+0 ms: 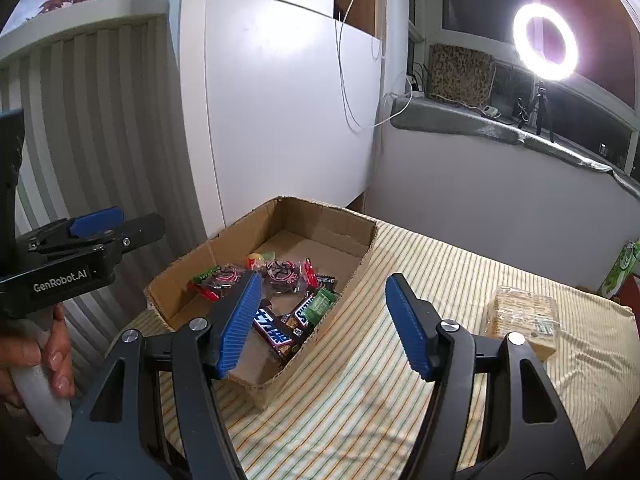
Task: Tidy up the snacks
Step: 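Move both open tools away from the box toward the bread loaf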
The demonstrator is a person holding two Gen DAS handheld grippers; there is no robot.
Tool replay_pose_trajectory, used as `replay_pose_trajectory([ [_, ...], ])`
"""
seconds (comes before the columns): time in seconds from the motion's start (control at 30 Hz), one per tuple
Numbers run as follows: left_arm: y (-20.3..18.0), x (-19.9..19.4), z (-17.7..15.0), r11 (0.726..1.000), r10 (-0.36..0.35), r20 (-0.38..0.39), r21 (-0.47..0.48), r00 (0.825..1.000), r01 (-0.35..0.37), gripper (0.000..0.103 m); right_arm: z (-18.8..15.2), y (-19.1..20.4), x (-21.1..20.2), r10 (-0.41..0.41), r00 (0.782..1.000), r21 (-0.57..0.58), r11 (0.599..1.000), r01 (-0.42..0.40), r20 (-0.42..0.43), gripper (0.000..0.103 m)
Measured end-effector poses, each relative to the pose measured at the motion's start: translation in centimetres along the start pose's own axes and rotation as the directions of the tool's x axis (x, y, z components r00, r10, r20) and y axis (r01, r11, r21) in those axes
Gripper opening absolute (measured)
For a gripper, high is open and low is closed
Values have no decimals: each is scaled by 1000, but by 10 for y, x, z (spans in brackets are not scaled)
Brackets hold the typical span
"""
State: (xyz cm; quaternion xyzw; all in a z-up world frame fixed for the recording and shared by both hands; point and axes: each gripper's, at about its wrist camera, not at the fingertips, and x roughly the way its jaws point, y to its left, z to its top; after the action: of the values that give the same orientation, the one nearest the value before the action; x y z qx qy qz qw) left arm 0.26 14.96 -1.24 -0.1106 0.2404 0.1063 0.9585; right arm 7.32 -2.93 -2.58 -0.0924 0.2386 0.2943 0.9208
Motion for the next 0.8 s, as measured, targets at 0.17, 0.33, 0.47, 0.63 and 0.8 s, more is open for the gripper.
replay_pose_trajectory([
  [0.17,-18,-19,3,999,-3,35,52,999,1,78,-6,-13,-17,-6,1000,30,1000,5,25,68],
  [0.33,-43,-29,5,994,-19,52,108,998,13,78,-18,-37,-37,-29,998,79,997,25,47,69],
  [0.47,-72,-33,4,986,-43,55,163,998,33,78,-30,-61,-54,-57,996,123,991,49,62,73],
  [0.63,-114,-32,-3,969,-86,41,235,995,74,78,-56,-107,-82,-127,989,207,972,110,74,74],
  [0.8,-170,-22,-17,935,-165,-3,317,986,158,78,-91,-157,-116,-233,971,306,929,206,54,74],
])
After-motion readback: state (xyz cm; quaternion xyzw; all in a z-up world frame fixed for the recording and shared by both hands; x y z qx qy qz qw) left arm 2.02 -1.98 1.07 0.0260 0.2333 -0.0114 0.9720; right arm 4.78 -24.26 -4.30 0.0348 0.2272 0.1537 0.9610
